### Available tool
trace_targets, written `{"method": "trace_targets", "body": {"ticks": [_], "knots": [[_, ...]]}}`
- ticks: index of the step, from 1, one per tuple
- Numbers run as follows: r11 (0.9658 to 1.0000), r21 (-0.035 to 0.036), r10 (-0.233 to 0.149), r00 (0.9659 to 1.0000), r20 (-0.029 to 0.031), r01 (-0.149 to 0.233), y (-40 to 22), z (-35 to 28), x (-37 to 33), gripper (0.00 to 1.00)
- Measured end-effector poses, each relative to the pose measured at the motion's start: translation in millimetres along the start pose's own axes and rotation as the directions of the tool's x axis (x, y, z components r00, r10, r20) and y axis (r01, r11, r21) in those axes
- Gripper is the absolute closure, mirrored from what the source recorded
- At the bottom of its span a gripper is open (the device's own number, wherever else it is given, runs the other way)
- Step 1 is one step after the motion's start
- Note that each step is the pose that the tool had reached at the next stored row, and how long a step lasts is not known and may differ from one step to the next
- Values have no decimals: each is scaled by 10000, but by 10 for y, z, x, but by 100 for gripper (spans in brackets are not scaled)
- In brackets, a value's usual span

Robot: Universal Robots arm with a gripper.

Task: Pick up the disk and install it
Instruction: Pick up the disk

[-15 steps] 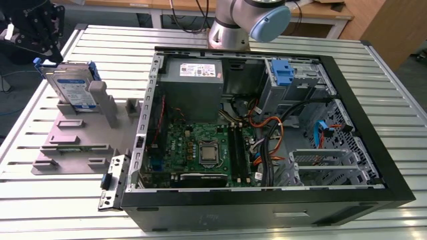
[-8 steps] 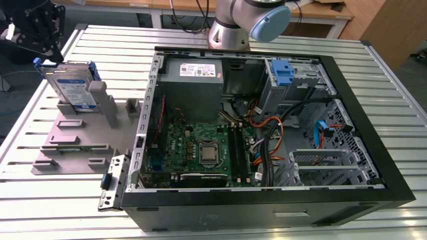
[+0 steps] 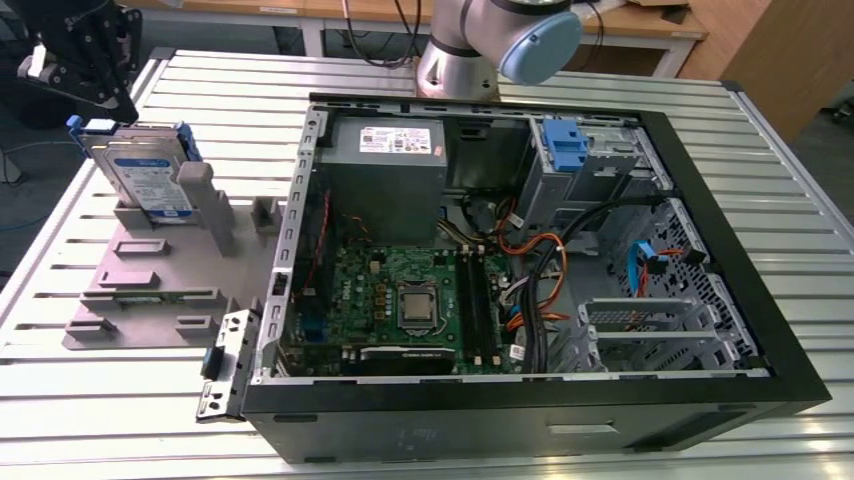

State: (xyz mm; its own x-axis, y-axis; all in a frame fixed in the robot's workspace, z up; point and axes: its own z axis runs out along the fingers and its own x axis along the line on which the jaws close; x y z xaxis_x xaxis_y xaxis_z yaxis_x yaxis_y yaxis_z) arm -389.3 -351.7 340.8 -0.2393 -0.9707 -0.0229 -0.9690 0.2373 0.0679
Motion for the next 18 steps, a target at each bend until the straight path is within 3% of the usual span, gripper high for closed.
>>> {"method": "trace_targets", "body": {"ticks": [18], "knots": [[10000, -2, -34, 10000, 11, 34, -26, 16, -20, 89]]}}
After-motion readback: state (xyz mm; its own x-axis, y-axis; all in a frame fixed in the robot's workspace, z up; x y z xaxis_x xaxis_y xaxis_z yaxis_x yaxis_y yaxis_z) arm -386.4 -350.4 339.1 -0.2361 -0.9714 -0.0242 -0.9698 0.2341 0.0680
